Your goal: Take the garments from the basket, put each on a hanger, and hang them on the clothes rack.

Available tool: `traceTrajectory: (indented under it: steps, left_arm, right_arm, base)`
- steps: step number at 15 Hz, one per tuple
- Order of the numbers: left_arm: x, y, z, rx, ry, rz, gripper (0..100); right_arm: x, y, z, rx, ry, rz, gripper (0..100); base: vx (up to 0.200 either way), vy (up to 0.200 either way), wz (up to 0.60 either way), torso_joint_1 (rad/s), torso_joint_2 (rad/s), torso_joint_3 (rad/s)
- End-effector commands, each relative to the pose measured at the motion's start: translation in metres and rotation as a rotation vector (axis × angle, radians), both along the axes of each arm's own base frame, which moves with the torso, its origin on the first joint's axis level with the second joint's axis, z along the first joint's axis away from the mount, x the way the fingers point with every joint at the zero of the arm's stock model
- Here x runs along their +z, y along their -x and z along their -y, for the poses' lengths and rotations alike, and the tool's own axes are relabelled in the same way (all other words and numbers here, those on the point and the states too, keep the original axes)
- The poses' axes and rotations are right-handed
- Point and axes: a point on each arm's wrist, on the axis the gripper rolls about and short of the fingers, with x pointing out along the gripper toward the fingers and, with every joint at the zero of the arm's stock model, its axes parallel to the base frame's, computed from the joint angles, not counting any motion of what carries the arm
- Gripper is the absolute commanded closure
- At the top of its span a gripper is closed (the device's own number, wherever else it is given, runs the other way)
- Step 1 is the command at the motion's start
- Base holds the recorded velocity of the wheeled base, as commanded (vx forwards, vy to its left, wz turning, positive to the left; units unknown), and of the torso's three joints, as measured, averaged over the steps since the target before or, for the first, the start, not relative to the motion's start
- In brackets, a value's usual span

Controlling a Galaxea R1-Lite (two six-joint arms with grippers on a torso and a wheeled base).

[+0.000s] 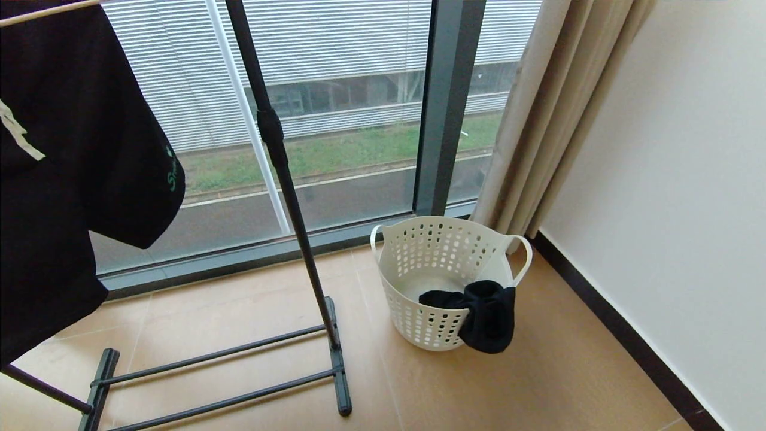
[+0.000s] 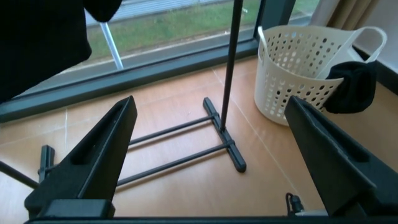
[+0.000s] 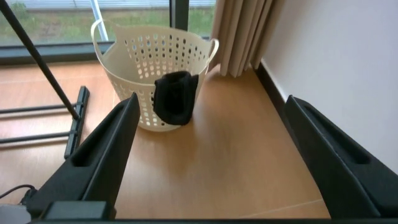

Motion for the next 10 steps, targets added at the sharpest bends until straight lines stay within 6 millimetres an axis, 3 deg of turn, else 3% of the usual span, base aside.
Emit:
traceTrajectory:
  steps: [1, 10]
  left_arm:
    - [0.0000, 0.0001, 0.0000, 0.001, 0.000, 0.001, 0]
    - [0.0000, 0.0001, -0.0002, 0.011, 0.000, 0.001, 0]
  right_arm:
    - [0.0000, 0.0000, 0.0000, 0.001, 0.000, 0.000, 0]
    - [0.0001, -0.0001, 0.0000, 0.001, 0.002, -0.001, 0]
  base:
    - [0.000, 0.000, 0.00, 0.002, 0.00, -0.203]
    - [0.000, 0.000, 0.00, 0.003, 0.00, -0.198]
